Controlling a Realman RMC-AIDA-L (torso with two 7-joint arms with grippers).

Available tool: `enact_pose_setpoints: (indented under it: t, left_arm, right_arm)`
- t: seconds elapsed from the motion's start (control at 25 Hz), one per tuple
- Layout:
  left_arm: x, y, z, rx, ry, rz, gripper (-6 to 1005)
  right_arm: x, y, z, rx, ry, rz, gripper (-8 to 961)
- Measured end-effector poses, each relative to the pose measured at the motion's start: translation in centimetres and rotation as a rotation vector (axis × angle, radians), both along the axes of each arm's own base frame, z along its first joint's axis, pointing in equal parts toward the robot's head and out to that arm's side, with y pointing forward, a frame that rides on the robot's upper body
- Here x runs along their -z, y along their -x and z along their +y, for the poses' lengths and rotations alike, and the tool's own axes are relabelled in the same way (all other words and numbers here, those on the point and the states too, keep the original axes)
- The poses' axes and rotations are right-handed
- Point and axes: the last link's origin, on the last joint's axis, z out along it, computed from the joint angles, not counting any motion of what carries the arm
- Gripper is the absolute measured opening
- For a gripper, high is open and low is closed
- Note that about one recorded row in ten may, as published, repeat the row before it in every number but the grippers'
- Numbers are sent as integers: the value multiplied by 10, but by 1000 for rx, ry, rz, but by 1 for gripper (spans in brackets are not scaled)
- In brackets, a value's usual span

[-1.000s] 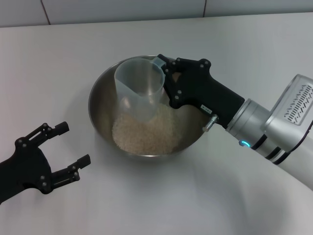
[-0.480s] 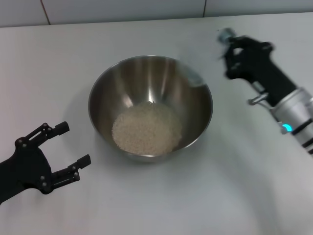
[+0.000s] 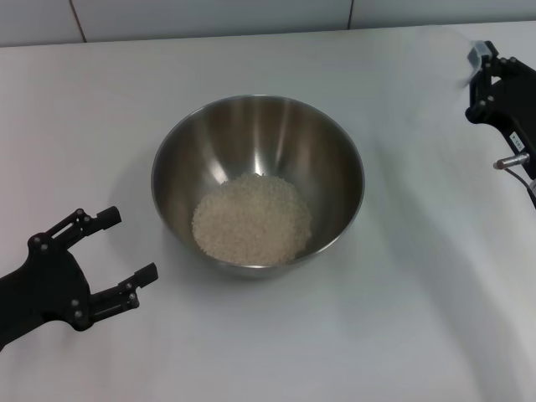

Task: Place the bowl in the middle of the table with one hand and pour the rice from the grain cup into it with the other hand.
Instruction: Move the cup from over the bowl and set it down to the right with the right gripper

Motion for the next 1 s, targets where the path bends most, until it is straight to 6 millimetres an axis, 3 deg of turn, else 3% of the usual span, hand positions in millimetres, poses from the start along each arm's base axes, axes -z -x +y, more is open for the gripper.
enact_pose_setpoints:
  t: [0.32,0.64,1.0]
  left_arm:
    - [-1,-1,0,8,0,-5,871]
    - [-1,-2,0,14,2,-9,871]
    - [-1,-2,-2,16,3,-13,871]
  right_arm:
    - [3,-1,1,7,19,-16,32]
    - [20,-8,5,71,64,-170,54]
    - [32,-17,2,121,139,-223,78]
